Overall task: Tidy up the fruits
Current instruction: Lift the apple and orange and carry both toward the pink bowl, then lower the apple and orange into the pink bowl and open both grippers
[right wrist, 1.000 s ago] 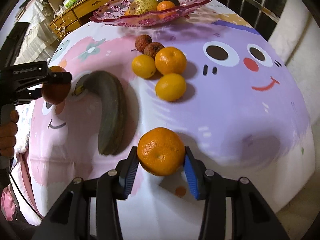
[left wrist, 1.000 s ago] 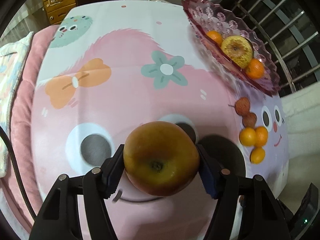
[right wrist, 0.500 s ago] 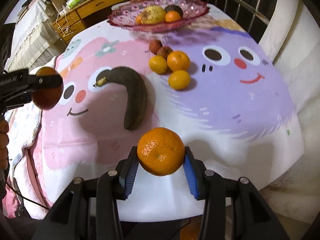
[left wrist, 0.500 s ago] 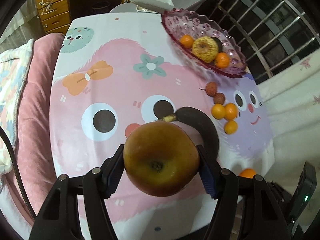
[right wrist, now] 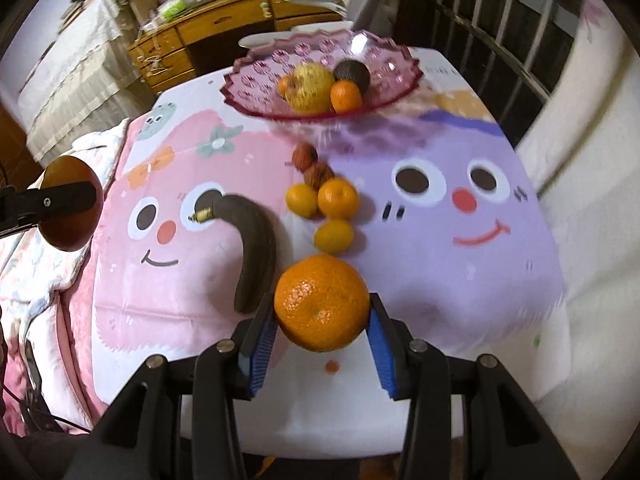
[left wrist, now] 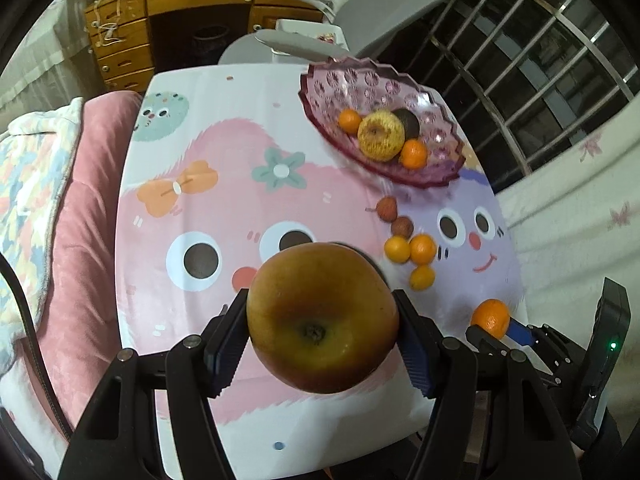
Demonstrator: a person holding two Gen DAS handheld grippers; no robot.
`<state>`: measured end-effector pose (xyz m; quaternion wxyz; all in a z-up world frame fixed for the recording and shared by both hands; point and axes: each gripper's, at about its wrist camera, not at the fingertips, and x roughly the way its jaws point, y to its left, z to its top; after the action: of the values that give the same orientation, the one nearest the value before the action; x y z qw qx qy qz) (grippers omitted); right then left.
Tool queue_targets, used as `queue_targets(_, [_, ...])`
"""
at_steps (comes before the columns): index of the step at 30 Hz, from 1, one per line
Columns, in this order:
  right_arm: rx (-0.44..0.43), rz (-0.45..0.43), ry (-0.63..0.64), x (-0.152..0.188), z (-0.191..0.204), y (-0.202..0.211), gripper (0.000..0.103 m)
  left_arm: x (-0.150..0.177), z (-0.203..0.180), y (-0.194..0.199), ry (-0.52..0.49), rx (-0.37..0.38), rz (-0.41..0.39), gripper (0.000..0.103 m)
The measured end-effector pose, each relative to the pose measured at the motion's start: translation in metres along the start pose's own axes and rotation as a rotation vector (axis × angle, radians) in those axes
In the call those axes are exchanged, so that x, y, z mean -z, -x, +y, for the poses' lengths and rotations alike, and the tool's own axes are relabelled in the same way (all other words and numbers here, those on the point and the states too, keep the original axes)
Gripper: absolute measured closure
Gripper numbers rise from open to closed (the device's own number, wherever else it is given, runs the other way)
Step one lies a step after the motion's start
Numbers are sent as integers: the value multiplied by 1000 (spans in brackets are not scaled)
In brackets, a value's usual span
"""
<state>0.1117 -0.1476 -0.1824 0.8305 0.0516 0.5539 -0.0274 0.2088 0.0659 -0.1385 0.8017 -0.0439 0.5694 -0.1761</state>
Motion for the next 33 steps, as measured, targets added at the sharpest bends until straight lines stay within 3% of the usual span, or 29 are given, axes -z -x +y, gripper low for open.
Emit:
queue_targets(15, [-119, -64, 282, -100, -52, 9, 59, -53, -76, 4, 118, -80, -51, 37])
queue_targets(23, [-132, -126, 296, -146, -69, 6, 59, -102, -100, 1, 111, -106, -83, 37])
queue_targets(33, [-122, -141, 247, -188, -76, -18, 59, -171, -100, -21, 67, -112, -91, 37])
